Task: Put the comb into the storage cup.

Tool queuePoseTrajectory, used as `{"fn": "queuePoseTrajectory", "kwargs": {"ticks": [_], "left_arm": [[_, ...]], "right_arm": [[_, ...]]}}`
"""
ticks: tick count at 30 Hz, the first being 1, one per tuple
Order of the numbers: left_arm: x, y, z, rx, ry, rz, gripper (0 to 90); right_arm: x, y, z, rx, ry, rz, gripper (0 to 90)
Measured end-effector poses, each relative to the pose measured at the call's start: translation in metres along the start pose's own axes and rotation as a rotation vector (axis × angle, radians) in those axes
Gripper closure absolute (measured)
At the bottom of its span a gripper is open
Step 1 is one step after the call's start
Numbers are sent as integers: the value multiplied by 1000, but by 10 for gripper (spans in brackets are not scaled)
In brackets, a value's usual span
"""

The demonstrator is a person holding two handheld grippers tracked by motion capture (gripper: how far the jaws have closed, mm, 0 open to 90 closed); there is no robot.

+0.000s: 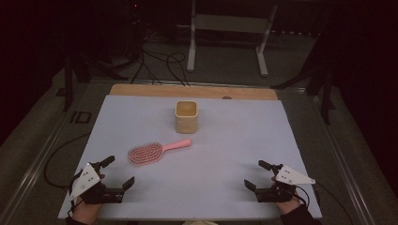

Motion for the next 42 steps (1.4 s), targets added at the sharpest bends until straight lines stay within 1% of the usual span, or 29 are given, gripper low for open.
{"fn": "queuePoseTrajectory", "kwargs": {"ticks": [5,9,12,16,19,21,26,32,33,34,35,36,37,38,39,42], "left_arm": [[0,-1,1,12,-4,-3,3],[0,-4,2,26,3,12,3],[1,-5,0,31,5,13,3],[0,-5,0,37,3,11,3],[1,-6,1,45,7,14,3],[0,-7,1,51,11,19,3],[-1,-9,2,57,24,24,3],[-9,-11,1,71,24,27,3],[-12,-12,0,80,27,23,3],[-12,-12,0,80,27,23,3],[-16,-14,0,89,25,22,3],[-16,-14,0,89,25,22,3],[-22,-16,0,108,18,19,3],[-22,-16,0,108,18,19,3],[-26,-16,0,117,22,31,3],[-30,-16,-1,126,29,39,3]], "right_arm": [[0,2,0,0,-3,-6,82],[0,1,1,2,2,-10,82],[-1,1,2,-5,2,-4,82],[0,3,2,-2,3,-11,82],[-2,2,1,3,-2,-14,83],[-3,2,0,6,-16,-10,83],[-3,3,0,9,-15,-9,82],[-5,6,-1,2,-29,-11,82],[-7,6,-1,4,-36,-15,82],[-7,6,-1,4,-36,-15,82],[-8,5,-1,9,-43,-14,82],[-8,5,-1,9,-43,-14,82],[-9,6,-2,10,-47,-9,82],[-9,6,-2,10,-47,-9,82],[-10,7,-2,9,-50,-11,82],[-10,7,-2,12,-52,-14,82]]}}
Point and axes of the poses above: each handheld gripper's, and its own axes: z roughly forward along the jaws, x roughly out of its underside, y roughly to its left, the point moved 9 cm from there along z, roughly forward along the jaws, and after that the axes turned 13 degrees about z, right-handed, at the moved point
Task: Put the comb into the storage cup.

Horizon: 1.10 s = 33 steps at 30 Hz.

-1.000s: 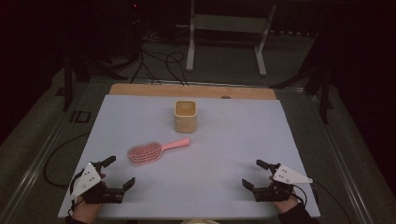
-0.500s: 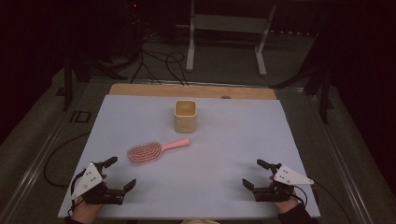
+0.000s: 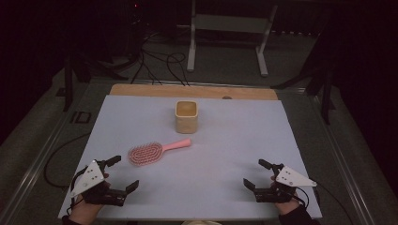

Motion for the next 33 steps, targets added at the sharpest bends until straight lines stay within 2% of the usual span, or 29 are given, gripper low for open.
{"fn": "queuePoseTrajectory", "kwargs": {"ticks": [5,14,17,23,32,33], "left_arm": [[-7,0,-1,25,5,-7,3],[-23,5,2,41,2,-7,3],[-32,6,9,68,8,0,3],[-41,6,19,94,11,13,3],[-52,9,29,116,17,18,3],[-56,11,34,119,16,29,3]], "right_arm": [[-1,0,0,-1,-7,1,83],[-3,1,-1,-1,-13,7,83],[-3,2,-1,-7,-15,11,83],[-4,2,-2,-10,-19,16,84],[-5,3,-1,-12,-26,21,84],[-5,3,-1,-14,-27,21,84]]}}
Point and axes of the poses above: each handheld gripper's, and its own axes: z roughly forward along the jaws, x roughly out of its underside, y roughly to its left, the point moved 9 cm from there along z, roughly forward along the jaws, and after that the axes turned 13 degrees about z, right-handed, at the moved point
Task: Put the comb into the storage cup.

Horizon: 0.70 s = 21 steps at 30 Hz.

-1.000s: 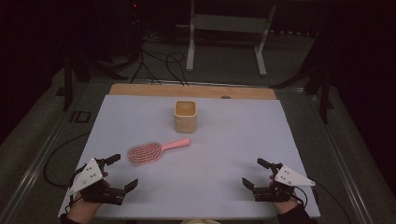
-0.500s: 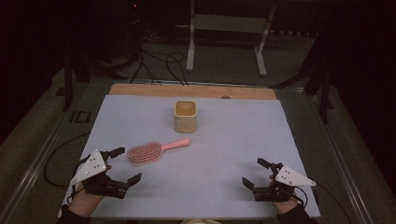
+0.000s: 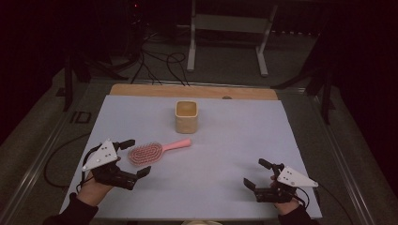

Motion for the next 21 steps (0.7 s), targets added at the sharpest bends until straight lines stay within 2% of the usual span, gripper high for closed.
{"fn": "queuePoseTrajectory", "kwargs": {"ticks": [6,14,17,20,21], "left_arm": [[-8,5,13,15,0,-9,3],[-16,12,26,10,18,-8,3],[-21,16,33,10,28,-25,3],[-22,17,37,6,44,-38,3],[-23,18,44,-16,72,-44,3]], "right_arm": [[0,0,0,0,-3,4,84],[0,0,0,-2,-2,5,84],[0,0,0,-3,-2,7,84],[0,1,0,-3,0,6,84],[0,1,1,-6,-1,6,85]]}}
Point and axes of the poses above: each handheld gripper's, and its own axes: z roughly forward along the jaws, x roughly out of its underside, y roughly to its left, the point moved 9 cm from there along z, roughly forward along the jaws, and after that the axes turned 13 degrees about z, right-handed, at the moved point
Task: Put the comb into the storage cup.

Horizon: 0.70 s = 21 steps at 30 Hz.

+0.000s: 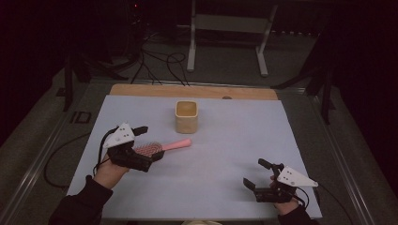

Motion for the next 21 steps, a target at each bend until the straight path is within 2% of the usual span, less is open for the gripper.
{"fn": "queuePoseTrajectory", "kwargs": {"ticks": [1,2,4,12,17,18,21], "left_arm": [[0,0,0,0,0,0,3],[1,-1,7,4,37,-4,3],[1,-2,14,-4,54,0,3],[0,-4,37,8,82,-38,4],[1,-2,49,4,102,-61,6],[2,1,53,-12,111,-70,22],[5,4,59,-19,117,-87,54]], "right_arm": [[0,0,0,0,0,0,85],[0,0,0,-1,0,1,84],[0,1,0,-2,0,2,85],[-1,1,0,-3,-3,4,85],[0,1,0,-3,-2,5,85],[0,1,0,-4,-2,5,85],[0,1,1,-6,-2,5,85]]}}
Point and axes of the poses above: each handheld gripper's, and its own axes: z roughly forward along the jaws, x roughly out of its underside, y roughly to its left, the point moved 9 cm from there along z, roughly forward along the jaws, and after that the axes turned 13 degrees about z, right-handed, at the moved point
